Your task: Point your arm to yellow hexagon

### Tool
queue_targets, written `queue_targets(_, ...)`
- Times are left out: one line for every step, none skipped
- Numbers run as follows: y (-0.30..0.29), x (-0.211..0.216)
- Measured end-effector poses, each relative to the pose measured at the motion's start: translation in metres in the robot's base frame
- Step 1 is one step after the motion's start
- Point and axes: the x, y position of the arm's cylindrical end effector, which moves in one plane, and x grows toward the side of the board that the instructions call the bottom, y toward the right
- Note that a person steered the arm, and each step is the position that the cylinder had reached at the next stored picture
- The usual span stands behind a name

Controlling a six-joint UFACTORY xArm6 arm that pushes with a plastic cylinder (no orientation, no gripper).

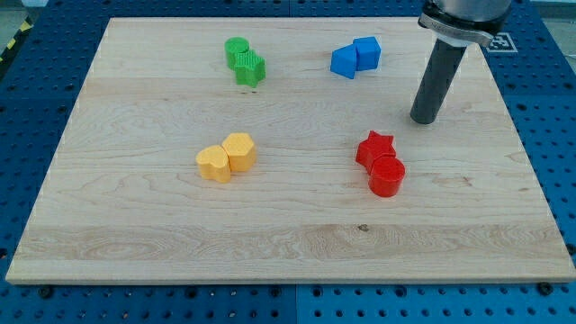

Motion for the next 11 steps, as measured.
queue_targets(0.0,0.0)
queue_targets(0.003,-0.002)
queue_targets(-0.026,-0.002)
queue_targets(-0.105,-0.007)
queue_targets(-0.136,-0.009)
queue_targets(-0.141,0.023)
queue_targets(-0.165,0.049)
queue_targets(-0.165,0.071)
queue_targets(-0.172,0.101)
queue_targets(-0.177,0.103)
queue_targets(-0.206,0.101)
